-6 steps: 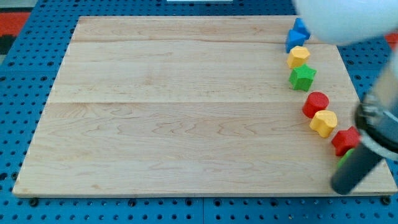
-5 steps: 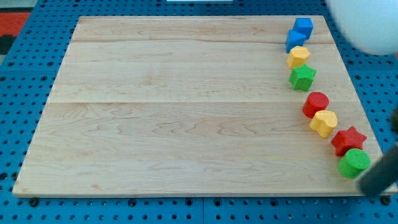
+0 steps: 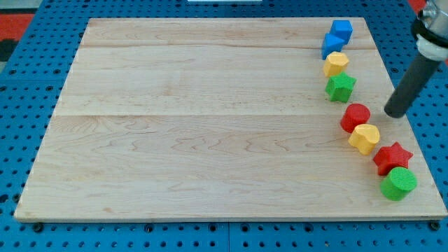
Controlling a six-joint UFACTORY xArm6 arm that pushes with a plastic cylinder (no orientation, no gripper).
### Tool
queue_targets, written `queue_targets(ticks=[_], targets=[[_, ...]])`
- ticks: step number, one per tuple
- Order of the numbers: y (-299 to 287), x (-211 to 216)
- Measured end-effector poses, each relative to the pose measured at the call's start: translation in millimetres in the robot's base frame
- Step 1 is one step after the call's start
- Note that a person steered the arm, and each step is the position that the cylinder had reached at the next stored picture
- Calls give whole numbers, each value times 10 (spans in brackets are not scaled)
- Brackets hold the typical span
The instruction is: Move the red circle and yellow heart to the right side slightly
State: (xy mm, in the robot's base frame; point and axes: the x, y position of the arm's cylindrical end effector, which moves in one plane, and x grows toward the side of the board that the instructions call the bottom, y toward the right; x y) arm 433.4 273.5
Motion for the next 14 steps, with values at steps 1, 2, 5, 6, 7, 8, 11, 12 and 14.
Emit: queue_targets(ticks=[1, 2, 5, 6, 7, 8, 11, 12, 14], targets=[[-363, -2], [-540, -2], [-1503, 88], [-1406, 398], [-1226, 519], [-1124, 477], [-1076, 778], [-823, 932], [-662, 722]])
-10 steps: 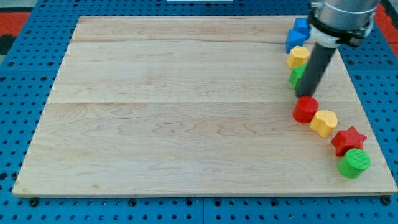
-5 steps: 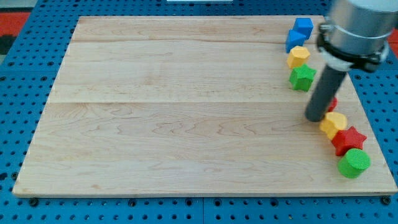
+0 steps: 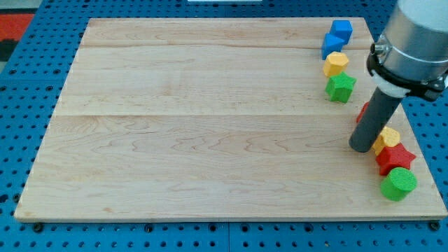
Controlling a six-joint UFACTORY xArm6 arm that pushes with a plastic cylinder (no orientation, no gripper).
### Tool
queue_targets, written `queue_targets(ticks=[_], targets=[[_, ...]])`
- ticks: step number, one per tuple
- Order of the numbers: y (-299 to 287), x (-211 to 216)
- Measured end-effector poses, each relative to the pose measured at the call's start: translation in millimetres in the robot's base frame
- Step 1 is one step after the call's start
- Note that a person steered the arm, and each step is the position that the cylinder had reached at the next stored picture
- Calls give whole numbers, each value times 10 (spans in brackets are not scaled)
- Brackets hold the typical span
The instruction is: Move the red circle and yellow heart to the right side slightly
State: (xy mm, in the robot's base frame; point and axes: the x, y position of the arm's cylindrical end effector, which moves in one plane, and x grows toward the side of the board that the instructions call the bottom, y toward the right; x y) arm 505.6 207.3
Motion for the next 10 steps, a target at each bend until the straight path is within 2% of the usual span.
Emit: queue_targets(ticks=[2, 3, 4, 7, 8, 9, 10], targets=[[64, -130], [-499, -139], [-379, -413], [2, -590], [-112, -590], [51, -582], [-408, -524]])
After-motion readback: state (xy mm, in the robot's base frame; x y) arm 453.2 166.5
